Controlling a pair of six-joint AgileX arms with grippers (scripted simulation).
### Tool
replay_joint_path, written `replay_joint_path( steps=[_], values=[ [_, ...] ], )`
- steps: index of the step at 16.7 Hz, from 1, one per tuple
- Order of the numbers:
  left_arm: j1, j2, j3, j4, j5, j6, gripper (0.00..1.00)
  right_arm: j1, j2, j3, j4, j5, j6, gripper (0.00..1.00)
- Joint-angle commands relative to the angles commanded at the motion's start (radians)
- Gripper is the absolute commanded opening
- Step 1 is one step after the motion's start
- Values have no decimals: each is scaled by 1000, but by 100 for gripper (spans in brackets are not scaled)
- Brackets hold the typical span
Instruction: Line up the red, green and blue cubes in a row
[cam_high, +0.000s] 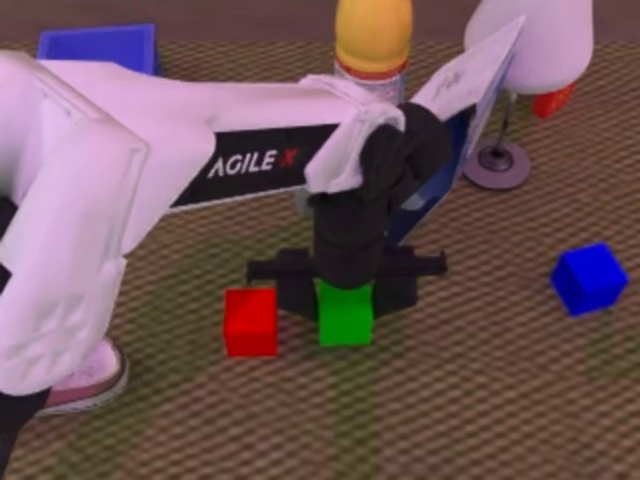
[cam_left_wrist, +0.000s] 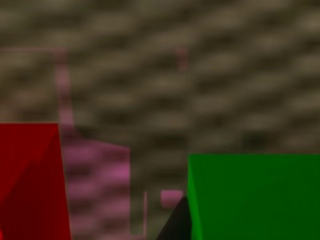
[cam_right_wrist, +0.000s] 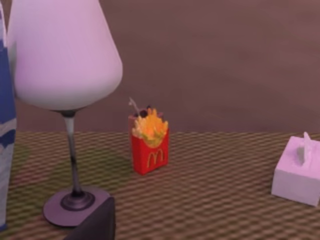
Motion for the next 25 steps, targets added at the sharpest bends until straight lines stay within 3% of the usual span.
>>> replay_joint_path(
  steps=[6,7,16,25],
  values=[
    [0,0,0,0,0,0,98,0,0,0,0,0,0,100],
    [0,0,0,0,0,0,100,0,0,0,0,0,0,100],
    [2,-1,3,-4,0,-1,100,0,0,0,0,0,0,100],
    [17,-67,175,-241,-1,-5,100,0,0,0,0,0,0,100]
  ],
)
